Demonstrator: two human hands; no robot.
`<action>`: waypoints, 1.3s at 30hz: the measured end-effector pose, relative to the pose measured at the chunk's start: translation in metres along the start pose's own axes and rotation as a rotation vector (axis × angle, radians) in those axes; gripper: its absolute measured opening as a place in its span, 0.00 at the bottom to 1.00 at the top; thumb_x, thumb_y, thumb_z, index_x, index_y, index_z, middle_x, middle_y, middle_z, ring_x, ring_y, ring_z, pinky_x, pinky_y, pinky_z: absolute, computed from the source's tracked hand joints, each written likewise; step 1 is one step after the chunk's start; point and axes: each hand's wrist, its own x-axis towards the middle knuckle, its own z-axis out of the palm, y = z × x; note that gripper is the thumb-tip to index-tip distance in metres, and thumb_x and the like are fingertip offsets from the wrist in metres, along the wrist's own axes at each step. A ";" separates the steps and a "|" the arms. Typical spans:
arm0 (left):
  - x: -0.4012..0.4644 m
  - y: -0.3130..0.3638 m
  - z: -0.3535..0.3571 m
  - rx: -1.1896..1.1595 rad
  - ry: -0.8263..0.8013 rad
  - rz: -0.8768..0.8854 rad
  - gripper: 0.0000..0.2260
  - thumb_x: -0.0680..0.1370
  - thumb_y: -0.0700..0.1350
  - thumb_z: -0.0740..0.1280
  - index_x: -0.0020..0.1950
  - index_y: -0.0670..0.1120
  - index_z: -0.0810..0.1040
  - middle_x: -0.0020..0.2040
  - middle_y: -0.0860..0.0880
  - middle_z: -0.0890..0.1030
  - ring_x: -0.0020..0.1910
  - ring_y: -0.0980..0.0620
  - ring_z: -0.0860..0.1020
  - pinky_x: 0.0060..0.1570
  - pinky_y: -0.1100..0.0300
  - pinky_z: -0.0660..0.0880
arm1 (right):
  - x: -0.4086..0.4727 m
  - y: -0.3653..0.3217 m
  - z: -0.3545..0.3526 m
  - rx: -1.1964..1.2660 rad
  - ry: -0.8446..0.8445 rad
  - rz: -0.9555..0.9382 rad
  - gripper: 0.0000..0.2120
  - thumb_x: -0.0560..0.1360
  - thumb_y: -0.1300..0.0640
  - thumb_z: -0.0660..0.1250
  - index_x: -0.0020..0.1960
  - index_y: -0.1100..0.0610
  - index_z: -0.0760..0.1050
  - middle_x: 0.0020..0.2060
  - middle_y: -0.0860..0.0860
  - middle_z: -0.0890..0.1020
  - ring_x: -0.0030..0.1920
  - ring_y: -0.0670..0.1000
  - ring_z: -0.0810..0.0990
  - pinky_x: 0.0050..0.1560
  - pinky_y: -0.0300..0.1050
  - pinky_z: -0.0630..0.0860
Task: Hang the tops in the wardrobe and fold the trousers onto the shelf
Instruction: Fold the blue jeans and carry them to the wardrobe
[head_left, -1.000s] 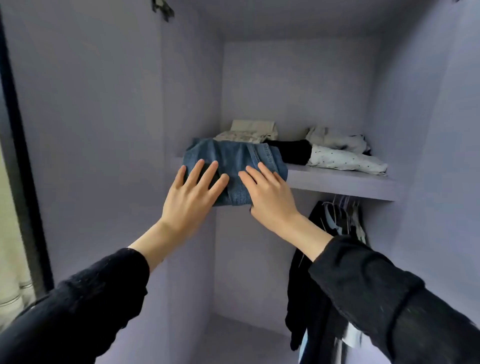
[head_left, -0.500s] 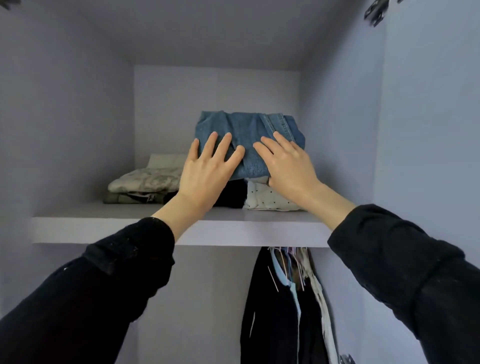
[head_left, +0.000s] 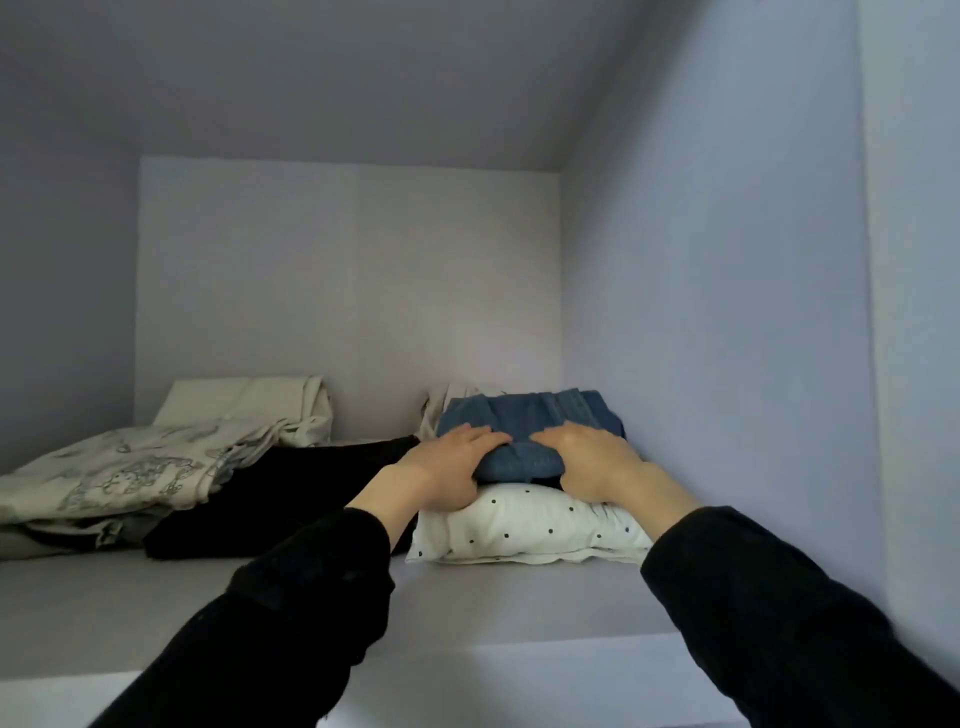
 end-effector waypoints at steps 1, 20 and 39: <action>0.002 -0.002 0.001 -0.085 -0.020 0.003 0.31 0.75 0.36 0.60 0.75 0.55 0.56 0.75 0.50 0.59 0.74 0.49 0.57 0.71 0.53 0.59 | 0.001 0.003 0.002 0.076 -0.050 0.004 0.29 0.75 0.63 0.59 0.73 0.46 0.62 0.69 0.50 0.70 0.67 0.53 0.68 0.64 0.49 0.68; -0.175 0.027 -0.030 -0.173 0.228 -0.004 0.25 0.79 0.40 0.58 0.75 0.50 0.58 0.75 0.50 0.60 0.73 0.51 0.59 0.67 0.55 0.63 | -0.133 -0.116 -0.025 0.227 0.156 0.041 0.27 0.80 0.59 0.56 0.77 0.52 0.53 0.77 0.51 0.52 0.76 0.52 0.50 0.75 0.55 0.49; -0.555 0.053 0.003 -0.355 0.187 -0.251 0.20 0.80 0.39 0.57 0.73 0.47 0.63 0.65 0.47 0.72 0.63 0.45 0.70 0.58 0.51 0.69 | -0.409 -0.337 0.003 0.533 -0.088 0.071 0.24 0.81 0.56 0.56 0.75 0.54 0.55 0.72 0.50 0.65 0.68 0.52 0.68 0.67 0.49 0.67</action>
